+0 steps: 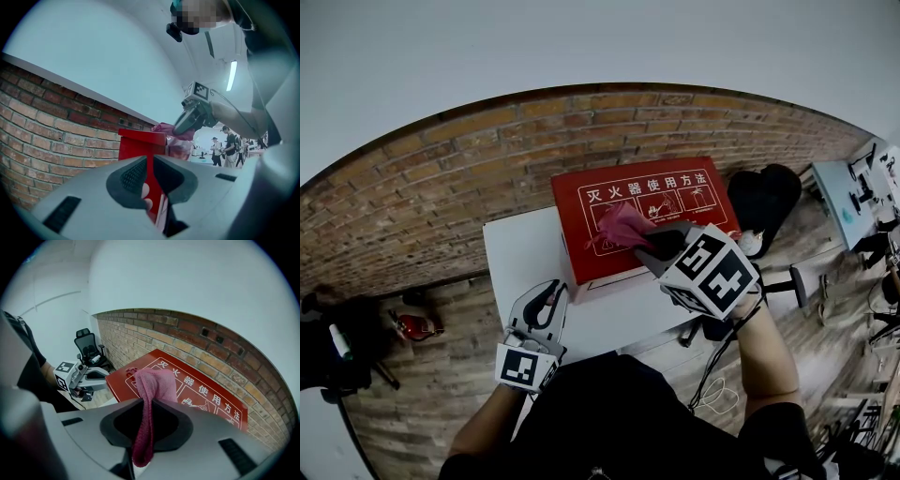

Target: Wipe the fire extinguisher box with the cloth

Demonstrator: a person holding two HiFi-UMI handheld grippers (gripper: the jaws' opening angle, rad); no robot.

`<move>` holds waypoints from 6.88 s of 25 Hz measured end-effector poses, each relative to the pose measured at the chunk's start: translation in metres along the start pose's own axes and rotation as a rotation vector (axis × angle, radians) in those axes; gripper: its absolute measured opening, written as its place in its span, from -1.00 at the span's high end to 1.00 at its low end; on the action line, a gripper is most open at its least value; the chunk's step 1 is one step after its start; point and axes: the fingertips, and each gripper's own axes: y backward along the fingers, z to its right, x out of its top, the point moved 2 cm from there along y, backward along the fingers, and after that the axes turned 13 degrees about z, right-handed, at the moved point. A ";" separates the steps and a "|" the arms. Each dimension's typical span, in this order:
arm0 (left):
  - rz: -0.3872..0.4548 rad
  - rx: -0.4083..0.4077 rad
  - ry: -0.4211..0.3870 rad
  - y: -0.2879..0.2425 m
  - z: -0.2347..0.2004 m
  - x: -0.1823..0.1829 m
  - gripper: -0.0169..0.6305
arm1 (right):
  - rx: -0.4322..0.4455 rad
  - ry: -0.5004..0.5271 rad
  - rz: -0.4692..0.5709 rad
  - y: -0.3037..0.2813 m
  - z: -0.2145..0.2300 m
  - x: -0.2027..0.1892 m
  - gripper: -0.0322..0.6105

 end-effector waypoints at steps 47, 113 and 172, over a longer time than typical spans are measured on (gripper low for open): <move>-0.042 0.068 -0.059 -0.025 0.036 -0.012 0.74 | -0.076 -0.104 0.054 0.062 0.090 -0.064 0.71; -0.020 0.190 -0.189 0.002 0.057 -0.007 0.75 | -0.337 -0.368 0.433 0.149 0.195 -0.139 0.71; -0.300 -0.113 -1.159 -0.301 0.119 0.038 0.87 | 0.238 -0.855 0.713 0.071 0.296 -0.194 0.71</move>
